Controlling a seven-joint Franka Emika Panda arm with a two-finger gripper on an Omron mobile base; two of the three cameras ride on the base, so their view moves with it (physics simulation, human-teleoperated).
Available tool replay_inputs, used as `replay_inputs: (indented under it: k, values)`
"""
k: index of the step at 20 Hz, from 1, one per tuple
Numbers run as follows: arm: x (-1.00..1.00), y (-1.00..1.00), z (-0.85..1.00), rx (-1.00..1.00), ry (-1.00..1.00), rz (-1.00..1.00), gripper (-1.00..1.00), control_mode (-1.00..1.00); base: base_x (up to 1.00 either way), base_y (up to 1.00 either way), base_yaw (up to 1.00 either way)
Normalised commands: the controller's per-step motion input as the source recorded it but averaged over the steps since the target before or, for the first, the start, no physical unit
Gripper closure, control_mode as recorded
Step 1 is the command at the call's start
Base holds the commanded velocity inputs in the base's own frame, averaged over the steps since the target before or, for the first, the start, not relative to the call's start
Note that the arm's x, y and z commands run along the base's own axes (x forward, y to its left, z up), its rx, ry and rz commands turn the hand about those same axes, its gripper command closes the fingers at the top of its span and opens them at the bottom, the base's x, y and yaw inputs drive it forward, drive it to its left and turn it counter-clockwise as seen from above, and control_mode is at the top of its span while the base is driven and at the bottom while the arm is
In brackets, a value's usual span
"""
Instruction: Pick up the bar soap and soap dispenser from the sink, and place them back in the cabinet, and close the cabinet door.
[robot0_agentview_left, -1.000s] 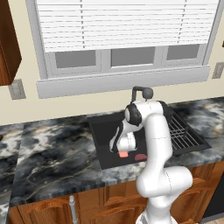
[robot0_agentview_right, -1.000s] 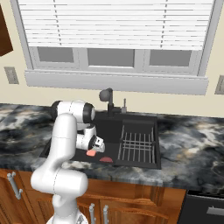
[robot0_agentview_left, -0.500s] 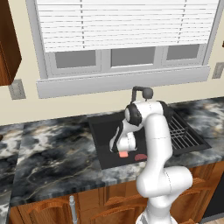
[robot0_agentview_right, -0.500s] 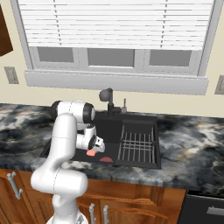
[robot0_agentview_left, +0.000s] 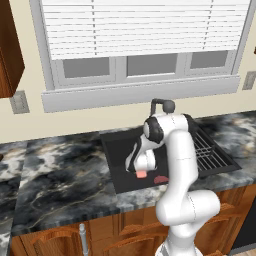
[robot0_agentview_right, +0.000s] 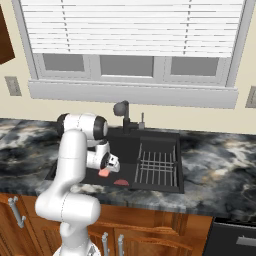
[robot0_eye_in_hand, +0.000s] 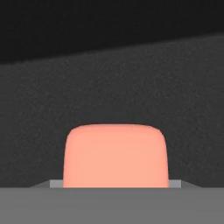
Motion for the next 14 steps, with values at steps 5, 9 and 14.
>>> replay_inputs:
  k: [5,9,14]
  values:
    - [-0.01,0.0,0.5,0.0,0.0,0.0,1.0,-1.0,0.0,0.0,0.0]
    - [-0.03,0.0,0.5,0.0,0.0,0.0,1.0,-1.0,0.0,0.0,0.0]
    - [-0.11,0.0,0.42,0.0,-0.01,0.0,1.0,-1.0,0.0,0.0,0.0]
